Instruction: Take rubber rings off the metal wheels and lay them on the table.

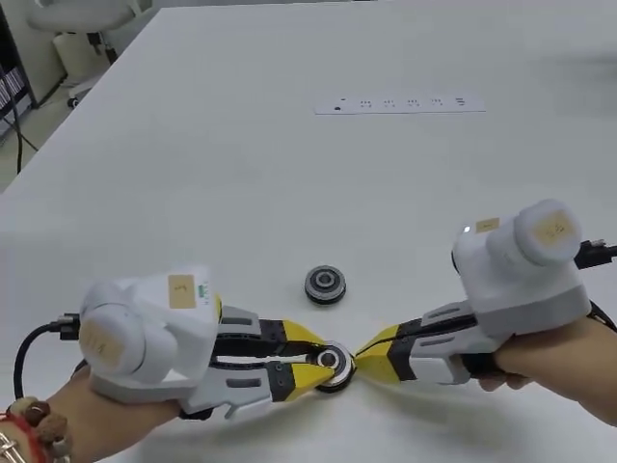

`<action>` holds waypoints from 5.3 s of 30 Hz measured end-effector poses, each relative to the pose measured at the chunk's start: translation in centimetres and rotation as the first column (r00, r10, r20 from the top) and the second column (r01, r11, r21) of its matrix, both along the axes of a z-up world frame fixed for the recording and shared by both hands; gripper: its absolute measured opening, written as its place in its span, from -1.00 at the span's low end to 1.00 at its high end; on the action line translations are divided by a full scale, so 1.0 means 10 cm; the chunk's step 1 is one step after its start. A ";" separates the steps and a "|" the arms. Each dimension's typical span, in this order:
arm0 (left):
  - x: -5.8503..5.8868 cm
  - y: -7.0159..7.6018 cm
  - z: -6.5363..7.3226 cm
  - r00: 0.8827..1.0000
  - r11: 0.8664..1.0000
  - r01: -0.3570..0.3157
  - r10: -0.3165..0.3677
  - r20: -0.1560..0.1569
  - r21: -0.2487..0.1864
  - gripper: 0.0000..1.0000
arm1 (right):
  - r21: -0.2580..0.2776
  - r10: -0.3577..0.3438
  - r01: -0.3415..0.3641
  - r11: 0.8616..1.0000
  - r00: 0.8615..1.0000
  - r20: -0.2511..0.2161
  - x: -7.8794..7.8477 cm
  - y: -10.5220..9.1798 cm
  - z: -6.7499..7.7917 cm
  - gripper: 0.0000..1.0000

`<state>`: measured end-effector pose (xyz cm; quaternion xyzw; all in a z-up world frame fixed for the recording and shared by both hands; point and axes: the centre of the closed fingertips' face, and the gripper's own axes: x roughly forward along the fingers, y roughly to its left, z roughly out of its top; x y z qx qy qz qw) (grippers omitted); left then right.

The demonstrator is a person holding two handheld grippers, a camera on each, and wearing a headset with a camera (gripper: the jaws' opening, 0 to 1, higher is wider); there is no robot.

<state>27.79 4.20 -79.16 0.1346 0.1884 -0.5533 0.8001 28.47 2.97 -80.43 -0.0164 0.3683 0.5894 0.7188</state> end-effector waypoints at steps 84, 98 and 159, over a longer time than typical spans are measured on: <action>0.09 -0.29 0.00 0.995 0.995 0.097 -0.097 0.016 0.022 -0.74 | 0.047 -0.066 0.069 0.997 0.996 -0.066 0.05 0.02 0.24 -1.00; 0.08 -0.30 0.02 0.993 0.993 0.110 -0.111 0.035 0.048 -0.70 | 0.017 -0.090 0.091 0.996 0.994 -0.062 0.11 -0.06 0.22 -1.00; -0.27 1.01 0.74 0.972 0.972 -0.222 0.227 0.068 -0.071 0.37 | 0.116 -0.078 0.080 0.990 0.997 -0.022 0.04 0.12 1.03 -1.00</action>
